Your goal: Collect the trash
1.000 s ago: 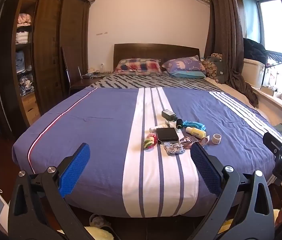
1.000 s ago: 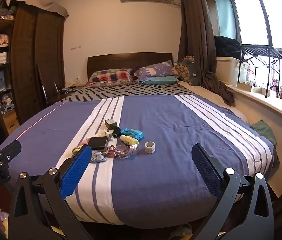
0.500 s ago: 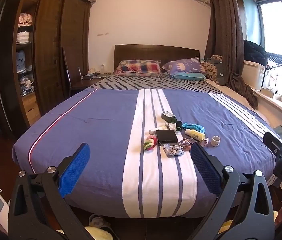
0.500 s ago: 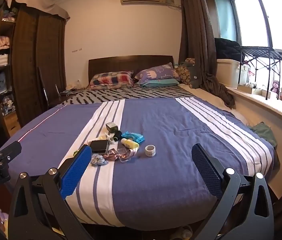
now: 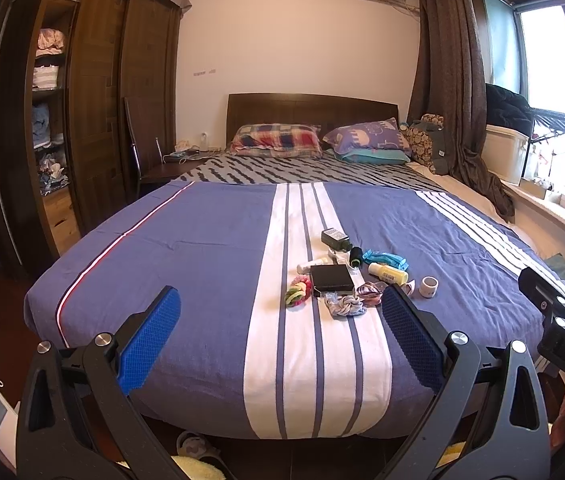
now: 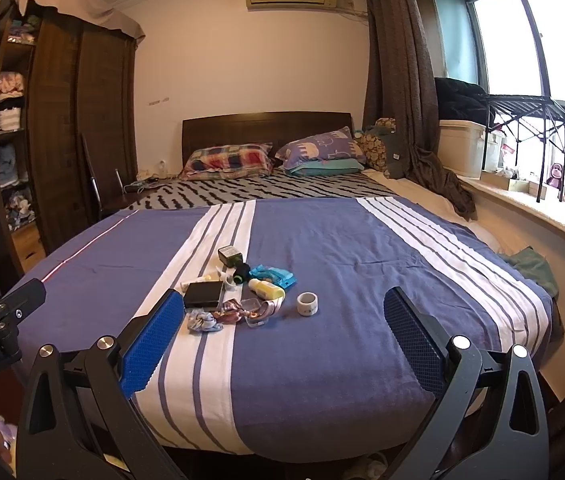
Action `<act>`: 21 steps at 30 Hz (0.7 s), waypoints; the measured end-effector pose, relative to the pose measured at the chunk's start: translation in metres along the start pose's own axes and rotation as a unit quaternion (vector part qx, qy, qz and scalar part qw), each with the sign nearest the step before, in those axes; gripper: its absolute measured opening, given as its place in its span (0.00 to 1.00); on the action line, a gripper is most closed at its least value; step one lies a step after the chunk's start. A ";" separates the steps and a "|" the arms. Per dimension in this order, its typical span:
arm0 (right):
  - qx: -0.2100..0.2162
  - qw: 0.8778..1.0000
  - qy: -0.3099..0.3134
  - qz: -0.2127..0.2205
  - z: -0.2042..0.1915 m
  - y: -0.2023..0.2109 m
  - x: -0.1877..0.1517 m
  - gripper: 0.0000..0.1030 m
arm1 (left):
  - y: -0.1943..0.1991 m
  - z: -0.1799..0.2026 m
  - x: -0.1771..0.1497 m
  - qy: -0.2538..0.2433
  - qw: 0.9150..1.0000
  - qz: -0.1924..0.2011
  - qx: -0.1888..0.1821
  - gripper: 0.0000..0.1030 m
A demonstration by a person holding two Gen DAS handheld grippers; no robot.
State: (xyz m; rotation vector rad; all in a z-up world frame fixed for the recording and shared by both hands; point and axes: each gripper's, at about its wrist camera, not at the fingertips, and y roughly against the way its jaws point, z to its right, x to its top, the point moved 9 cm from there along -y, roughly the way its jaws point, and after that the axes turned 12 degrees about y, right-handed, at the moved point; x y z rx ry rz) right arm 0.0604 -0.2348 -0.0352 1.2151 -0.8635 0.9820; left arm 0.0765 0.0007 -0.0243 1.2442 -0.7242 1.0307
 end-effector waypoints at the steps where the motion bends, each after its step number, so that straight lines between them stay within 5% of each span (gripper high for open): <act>1: 0.000 1.000 0.000 0.000 0.000 0.000 0.000 0.97 | 0.000 0.000 0.001 0.000 1.000 0.000 0.000 0.93; 21: -0.004 1.000 -0.008 0.003 0.005 0.000 -0.002 0.97 | 0.004 0.003 0.003 -0.001 1.000 -0.001 -0.002 0.92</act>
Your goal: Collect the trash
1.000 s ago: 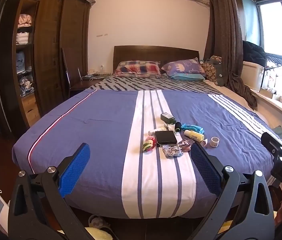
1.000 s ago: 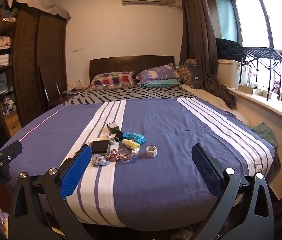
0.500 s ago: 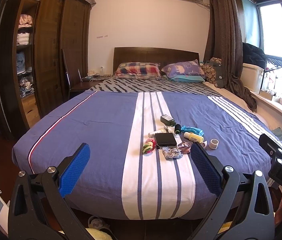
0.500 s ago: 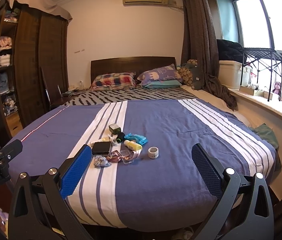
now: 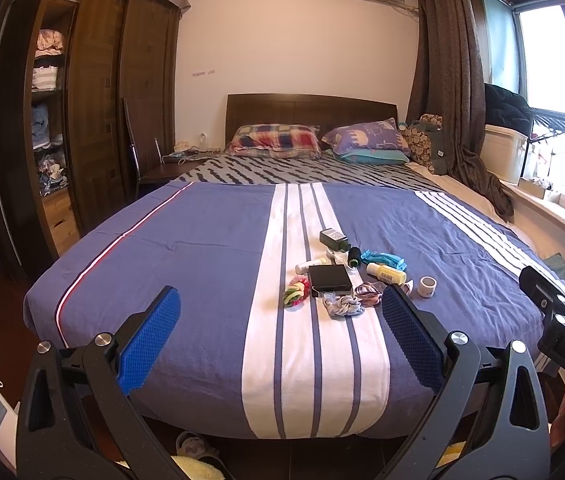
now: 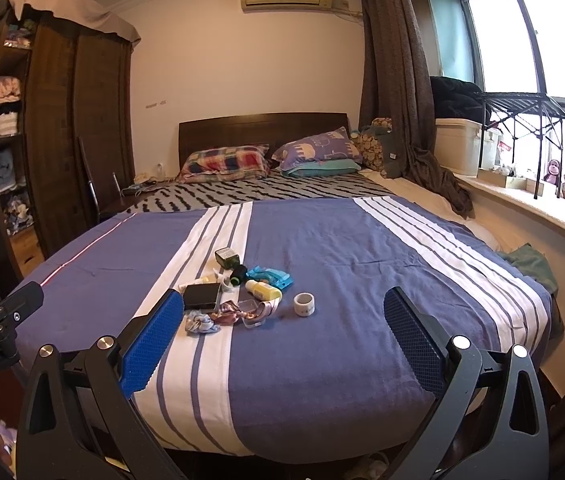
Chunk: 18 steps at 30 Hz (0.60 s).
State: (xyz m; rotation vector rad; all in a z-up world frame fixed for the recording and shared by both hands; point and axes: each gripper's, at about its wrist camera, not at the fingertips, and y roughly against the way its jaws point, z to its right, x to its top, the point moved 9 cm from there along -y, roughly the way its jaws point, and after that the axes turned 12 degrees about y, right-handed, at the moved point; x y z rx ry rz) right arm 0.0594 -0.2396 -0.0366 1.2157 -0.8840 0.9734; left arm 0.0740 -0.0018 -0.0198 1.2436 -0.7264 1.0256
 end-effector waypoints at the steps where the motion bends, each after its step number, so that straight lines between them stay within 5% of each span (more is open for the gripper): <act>1: -0.001 1.000 -0.001 0.000 0.001 -0.001 0.000 0.97 | 0.000 0.000 -0.001 0.000 1.000 0.000 0.000 0.92; 18: -0.001 1.000 -0.006 0.003 0.005 0.001 -0.003 0.97 | -0.001 0.002 -0.002 0.001 1.000 0.003 0.001 0.92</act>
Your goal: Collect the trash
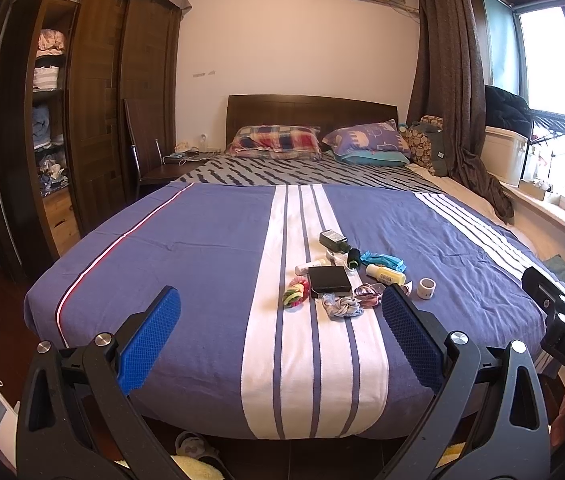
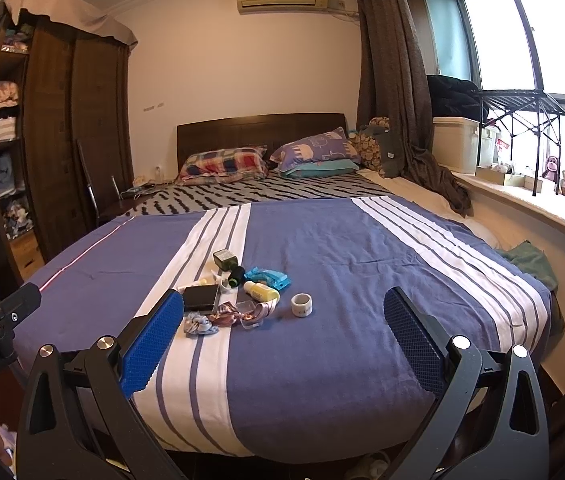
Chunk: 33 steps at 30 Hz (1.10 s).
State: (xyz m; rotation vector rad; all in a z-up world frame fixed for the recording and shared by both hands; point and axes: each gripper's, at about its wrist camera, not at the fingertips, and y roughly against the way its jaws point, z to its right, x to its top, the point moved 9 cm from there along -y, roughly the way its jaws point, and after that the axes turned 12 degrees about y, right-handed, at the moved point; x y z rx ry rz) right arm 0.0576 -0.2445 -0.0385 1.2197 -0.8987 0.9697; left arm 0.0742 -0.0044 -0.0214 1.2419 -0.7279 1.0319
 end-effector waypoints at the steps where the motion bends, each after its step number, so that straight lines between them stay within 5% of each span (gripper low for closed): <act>1: 0.000 1.000 0.000 0.000 0.000 0.000 0.000 0.97 | 0.000 0.000 0.000 0.000 1.000 0.000 0.000 0.93; 33: -0.001 1.000 -0.003 -0.010 0.003 -0.015 -0.004 0.97 | -0.020 -0.013 0.000 -0.007 1.000 -0.003 0.023 0.92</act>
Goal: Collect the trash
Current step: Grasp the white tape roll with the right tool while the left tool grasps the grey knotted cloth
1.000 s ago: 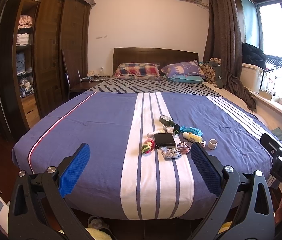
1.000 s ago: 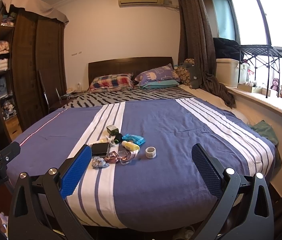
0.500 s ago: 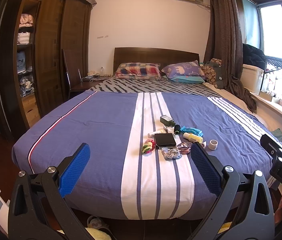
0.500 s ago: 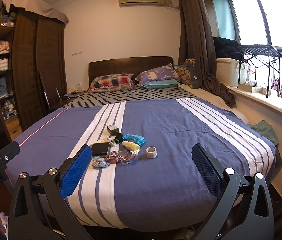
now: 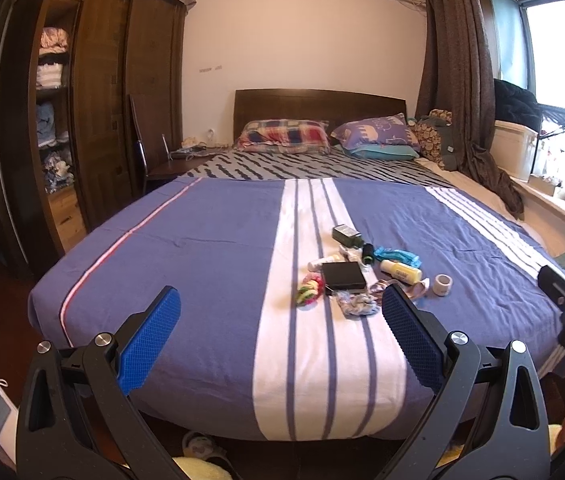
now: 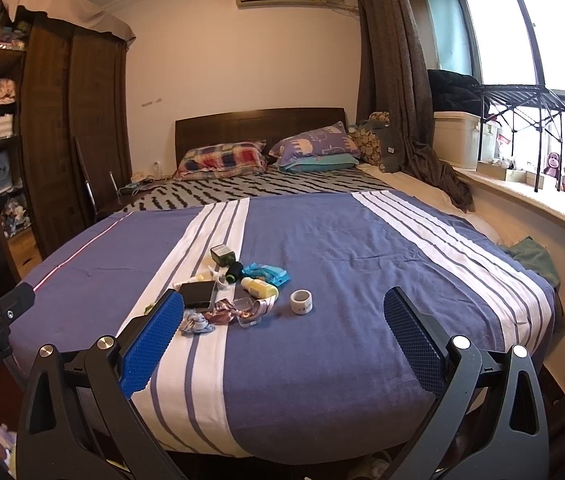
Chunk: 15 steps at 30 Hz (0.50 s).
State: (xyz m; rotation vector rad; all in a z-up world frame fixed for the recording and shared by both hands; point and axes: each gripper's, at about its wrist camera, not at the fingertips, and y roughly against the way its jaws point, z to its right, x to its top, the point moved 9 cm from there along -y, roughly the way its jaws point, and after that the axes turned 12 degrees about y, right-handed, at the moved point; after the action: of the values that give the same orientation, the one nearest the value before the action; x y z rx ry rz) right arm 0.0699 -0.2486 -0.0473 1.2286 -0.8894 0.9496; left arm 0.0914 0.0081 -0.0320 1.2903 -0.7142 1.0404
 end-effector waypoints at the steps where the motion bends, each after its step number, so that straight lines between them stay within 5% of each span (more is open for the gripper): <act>1: 0.000 1.000 -0.002 -0.002 0.002 -0.002 -0.001 0.97 | -0.003 -0.002 0.000 -0.003 1.000 0.001 0.003 0.92; 15: 0.033 0.995 -0.009 -0.094 0.004 -0.107 -0.056 0.92 | -0.103 -0.016 -0.045 -0.022 0.996 -0.092 0.005 0.92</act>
State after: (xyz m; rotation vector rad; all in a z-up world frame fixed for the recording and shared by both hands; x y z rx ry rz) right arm 0.1497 -0.2674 -0.1367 1.3533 -0.7475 0.8228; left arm 0.1656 0.0180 -0.1174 1.3635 -0.6120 0.8702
